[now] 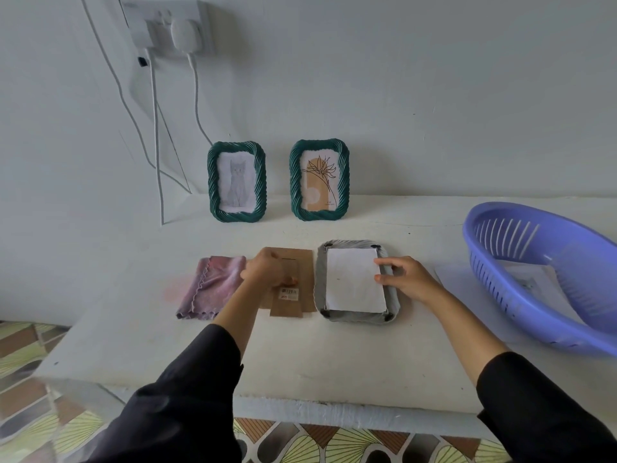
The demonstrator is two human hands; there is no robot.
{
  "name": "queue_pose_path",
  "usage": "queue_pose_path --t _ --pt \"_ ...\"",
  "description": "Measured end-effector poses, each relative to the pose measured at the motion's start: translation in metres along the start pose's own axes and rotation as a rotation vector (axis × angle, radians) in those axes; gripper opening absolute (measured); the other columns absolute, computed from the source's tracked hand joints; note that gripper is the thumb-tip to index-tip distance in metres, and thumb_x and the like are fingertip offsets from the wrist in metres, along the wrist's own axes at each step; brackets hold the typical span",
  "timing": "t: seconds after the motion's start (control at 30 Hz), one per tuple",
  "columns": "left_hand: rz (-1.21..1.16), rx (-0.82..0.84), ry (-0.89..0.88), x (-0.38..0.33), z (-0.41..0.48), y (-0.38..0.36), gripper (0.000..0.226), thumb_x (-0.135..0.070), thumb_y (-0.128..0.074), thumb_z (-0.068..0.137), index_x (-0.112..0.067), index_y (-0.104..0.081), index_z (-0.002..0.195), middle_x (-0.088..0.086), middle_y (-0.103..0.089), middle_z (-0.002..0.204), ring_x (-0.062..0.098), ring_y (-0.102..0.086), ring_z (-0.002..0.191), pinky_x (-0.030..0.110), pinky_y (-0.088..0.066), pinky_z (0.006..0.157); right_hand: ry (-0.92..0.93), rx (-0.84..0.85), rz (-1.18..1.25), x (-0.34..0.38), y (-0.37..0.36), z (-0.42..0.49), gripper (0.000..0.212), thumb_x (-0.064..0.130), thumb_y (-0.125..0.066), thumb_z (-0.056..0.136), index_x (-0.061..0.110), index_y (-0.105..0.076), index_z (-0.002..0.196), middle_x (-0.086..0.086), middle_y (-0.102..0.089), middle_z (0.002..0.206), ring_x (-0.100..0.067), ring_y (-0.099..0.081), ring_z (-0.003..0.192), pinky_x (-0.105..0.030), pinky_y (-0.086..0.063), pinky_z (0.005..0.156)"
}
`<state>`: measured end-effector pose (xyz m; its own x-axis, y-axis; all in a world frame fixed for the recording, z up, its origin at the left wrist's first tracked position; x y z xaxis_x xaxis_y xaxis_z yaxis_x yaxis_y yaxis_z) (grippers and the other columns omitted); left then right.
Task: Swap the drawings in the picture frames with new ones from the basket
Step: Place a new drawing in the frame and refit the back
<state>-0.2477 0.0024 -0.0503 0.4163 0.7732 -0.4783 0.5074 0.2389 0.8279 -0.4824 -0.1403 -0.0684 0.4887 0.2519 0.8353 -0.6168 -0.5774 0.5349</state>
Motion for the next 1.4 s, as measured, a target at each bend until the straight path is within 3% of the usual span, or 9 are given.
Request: queue_pose_path --t 0.2,0.33,0.43,0.57,0.67,0.8,1.0,1.13,1.4 --pt "-0.486 -0.01 -0.045 -0.002 -0.004 0.018 0.065 0.001 -0.075 0.073 -0.012 -0.046 0.129 0.014 -0.053 0.125 0.032 -0.058 0.108 0.034 -0.051 0.075 -0.001 0.029 0.05 0.009 0.001 -0.007 0.043 0.019 -0.066 0.084 0.02 -0.057 0.126 0.002 -0.046 0.123 -0.011 -0.04 0.117 -0.022 -0.032 0.094" --pt "-0.787 -0.132 -0.128 -0.016 -0.015 0.044 0.065 0.003 -0.075 0.072 -0.011 -0.047 0.129 0.013 -0.054 0.126 0.032 -0.058 0.109 0.039 -0.053 0.085 0.059 -0.135 0.011 0.016 0.004 -0.011 0.037 0.021 -0.065 0.084 0.02 -0.061 0.122 -0.002 -0.051 0.112 -0.009 -0.046 0.101 -0.021 -0.037 0.082" --pt "-0.931 -0.004 -0.201 -0.041 -0.032 0.044 0.065 0.005 -0.074 0.071 -0.009 -0.047 0.128 0.01 -0.053 0.118 0.03 -0.058 0.104 0.04 -0.053 0.086 0.14 -0.273 -0.001 0.027 0.006 -0.014 0.029 0.023 -0.063 0.086 0.019 -0.065 0.114 -0.003 -0.055 0.101 -0.005 -0.049 0.079 -0.017 -0.037 0.072" --pt "-0.847 0.277 -0.223 -0.071 -0.056 0.01 0.065 0.006 -0.071 0.074 -0.009 -0.043 0.131 0.015 -0.05 0.122 0.032 -0.058 0.101 0.039 -0.055 0.077 0.06 -0.136 0.224 0.042 0.001 -0.018 0.025 0.016 -0.055 0.091 0.008 -0.064 0.113 -0.002 -0.066 0.076 -0.009 -0.049 0.06 -0.017 -0.04 0.06" --pt "-0.759 0.299 -0.189 -0.076 -0.056 -0.012 0.066 0.001 -0.075 0.073 -0.009 -0.043 0.13 0.016 -0.05 0.127 0.034 -0.058 0.11 0.044 -0.055 0.086 -0.01 -0.148 0.294 0.04 0.002 -0.018 0.027 0.0 -0.052 0.088 0.004 -0.065 0.111 0.004 -0.064 0.06 -0.003 -0.042 0.041 -0.01 -0.037 0.046" --pt "-0.609 0.258 -0.2 -0.076 -0.052 -0.024 0.062 -0.013 -0.08 0.071 -0.002 -0.049 0.123 0.014 -0.058 0.121 0.03 -0.059 0.11 0.043 -0.051 0.095 -0.062 -0.149 0.313 0.035 0.005 -0.022 0.03 0.002 -0.057 0.087 -0.002 -0.062 0.116 -0.008 -0.063 0.089 -0.004 -0.046 0.053 -0.006 -0.038 0.046" --pt "-0.412 0.151 -0.245 -0.079 -0.052 -0.026 0.047 -0.026 -0.08 0.071 -0.004 -0.056 0.105 0.006 -0.054 0.096 0.021 -0.052 0.089 0.033 -0.05 0.081 -0.067 -0.167 0.306 0.039 0.002 -0.023 0.03 -0.006 -0.058 0.084 -0.005 -0.062 0.113 0.006 -0.057 0.067 0.008 -0.05 0.037 0.0 -0.034 0.04" --pt "-0.374 0.14 -0.266 -0.081 -0.052 -0.027 0.052 -0.027 -0.079 0.072 0.0 -0.056 0.111 0.004 -0.051 0.093 0.018 -0.049 0.086 0.022 -0.044 0.065 -0.092 -0.174 0.284 0.038 0.002 -0.021 0.028 -0.007 -0.057 0.084 -0.005 -0.064 0.111 0.005 -0.056 0.065 0.011 -0.048 0.034 -0.001 -0.033 0.038" --pt "-0.334 0.132 -0.248 -0.082 -0.045 -0.033 0.065 -0.031 -0.08 0.07 0.006 -0.055 0.117 0.022 -0.061 0.106 0.017 -0.046 0.081 0.035 -0.05 0.082 -0.139 -0.164 0.239 0.031 0.002 -0.015 0.029 -0.002 -0.06 0.083 -0.003 -0.065 0.111 0.0 -0.062 0.075 -0.002 -0.05 0.061 0.0 -0.034 0.04"
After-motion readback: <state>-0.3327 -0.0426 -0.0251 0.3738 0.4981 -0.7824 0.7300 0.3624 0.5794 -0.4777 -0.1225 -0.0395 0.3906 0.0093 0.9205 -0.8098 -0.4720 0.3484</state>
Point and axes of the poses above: each hand's wrist, its own z-axis towards the middle knuckle, its own y-axis out of the back of the hand, x = y × z, the point moved 2 cm from there along z, towards the middle knuckle
